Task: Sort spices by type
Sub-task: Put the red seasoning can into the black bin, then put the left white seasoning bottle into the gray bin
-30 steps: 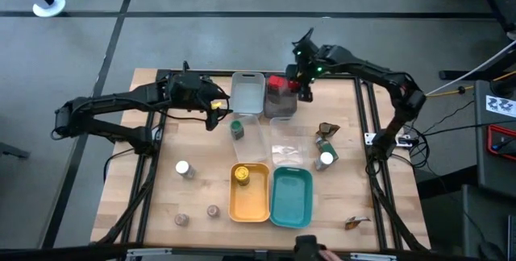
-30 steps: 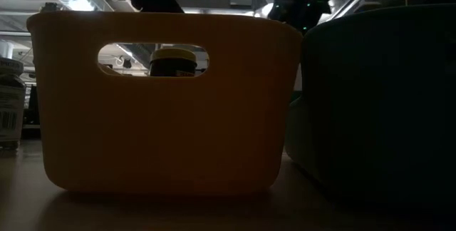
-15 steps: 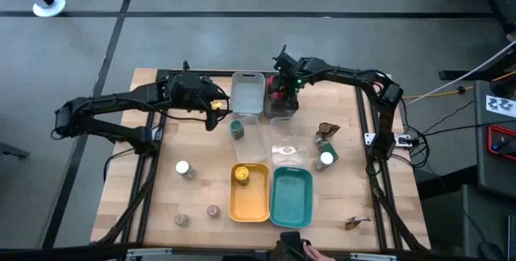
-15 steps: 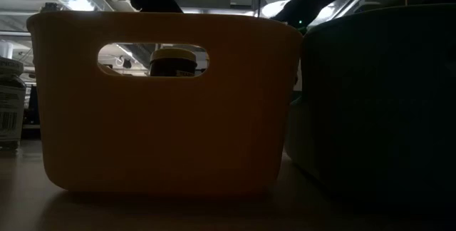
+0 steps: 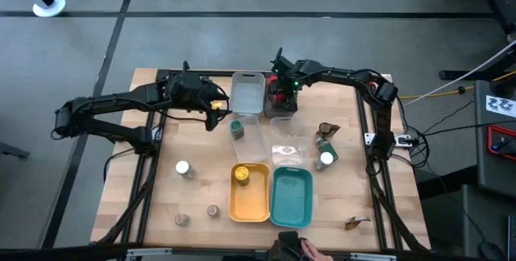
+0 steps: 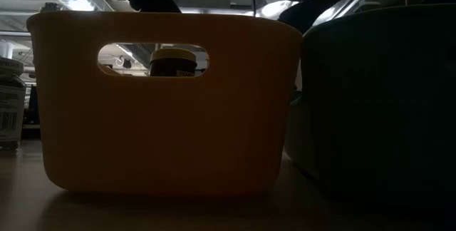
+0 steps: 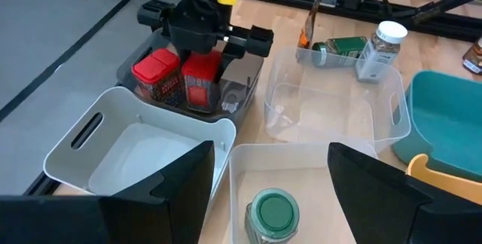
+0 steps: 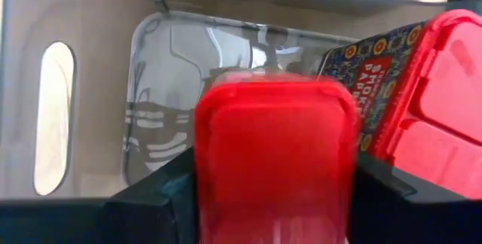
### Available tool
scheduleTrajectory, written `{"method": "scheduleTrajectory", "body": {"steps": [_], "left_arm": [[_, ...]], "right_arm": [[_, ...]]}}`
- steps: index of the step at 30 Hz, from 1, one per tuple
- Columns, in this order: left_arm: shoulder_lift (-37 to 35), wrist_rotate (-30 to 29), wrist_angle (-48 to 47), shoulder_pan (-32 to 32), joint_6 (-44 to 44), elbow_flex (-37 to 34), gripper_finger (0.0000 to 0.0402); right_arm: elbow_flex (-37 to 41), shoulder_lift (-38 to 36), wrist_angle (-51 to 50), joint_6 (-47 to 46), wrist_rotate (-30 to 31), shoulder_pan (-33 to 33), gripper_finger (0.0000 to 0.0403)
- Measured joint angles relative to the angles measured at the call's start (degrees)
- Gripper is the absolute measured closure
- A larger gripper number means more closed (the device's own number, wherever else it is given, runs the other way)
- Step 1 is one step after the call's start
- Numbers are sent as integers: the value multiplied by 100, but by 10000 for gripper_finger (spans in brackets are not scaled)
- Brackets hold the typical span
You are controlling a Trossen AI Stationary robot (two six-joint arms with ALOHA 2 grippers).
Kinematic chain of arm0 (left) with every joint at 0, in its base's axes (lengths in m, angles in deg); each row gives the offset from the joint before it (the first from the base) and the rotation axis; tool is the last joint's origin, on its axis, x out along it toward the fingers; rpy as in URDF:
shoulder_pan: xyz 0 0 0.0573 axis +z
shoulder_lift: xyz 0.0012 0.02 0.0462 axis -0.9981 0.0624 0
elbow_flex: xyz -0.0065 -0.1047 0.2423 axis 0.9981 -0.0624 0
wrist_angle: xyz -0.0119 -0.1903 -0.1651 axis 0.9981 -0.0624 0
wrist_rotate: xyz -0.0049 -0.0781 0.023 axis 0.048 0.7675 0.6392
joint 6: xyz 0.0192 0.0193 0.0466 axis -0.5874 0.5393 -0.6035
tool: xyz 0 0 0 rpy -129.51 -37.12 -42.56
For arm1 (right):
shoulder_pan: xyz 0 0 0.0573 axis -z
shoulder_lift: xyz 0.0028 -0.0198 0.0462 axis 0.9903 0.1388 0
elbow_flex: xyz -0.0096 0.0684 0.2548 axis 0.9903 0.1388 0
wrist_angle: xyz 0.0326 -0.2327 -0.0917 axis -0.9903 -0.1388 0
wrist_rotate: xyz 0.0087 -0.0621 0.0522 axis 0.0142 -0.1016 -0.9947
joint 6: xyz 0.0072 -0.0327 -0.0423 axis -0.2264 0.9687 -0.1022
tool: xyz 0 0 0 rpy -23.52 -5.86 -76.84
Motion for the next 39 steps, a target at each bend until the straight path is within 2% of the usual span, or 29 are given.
{"method": "scheduleTrajectory", "body": {"steps": [7,15,20,29,32,39], "left_arm": [[0,-1,-152,0,5,-1,157],[-125,2,-204,-11,22,25,157],[-188,2,-1224,-103,504,466,157],[-195,11,-3409,-774,2011,1183,157],[-195,130,-3956,-1068,2870,1224,157],[-181,806,-5056,-1675,5255,1227,157]], "right_arm": [[0,0,-7,-133,362,-2,136],[-92,0,-359,-140,766,-2,130],[-361,0,-896,-140,756,-2,130],[-926,0,-1603,-149,723,-2,130],[-1149,0,-1752,-156,628,-2,130],[-1540,0,-1949,-154,594,-2,129]]}}
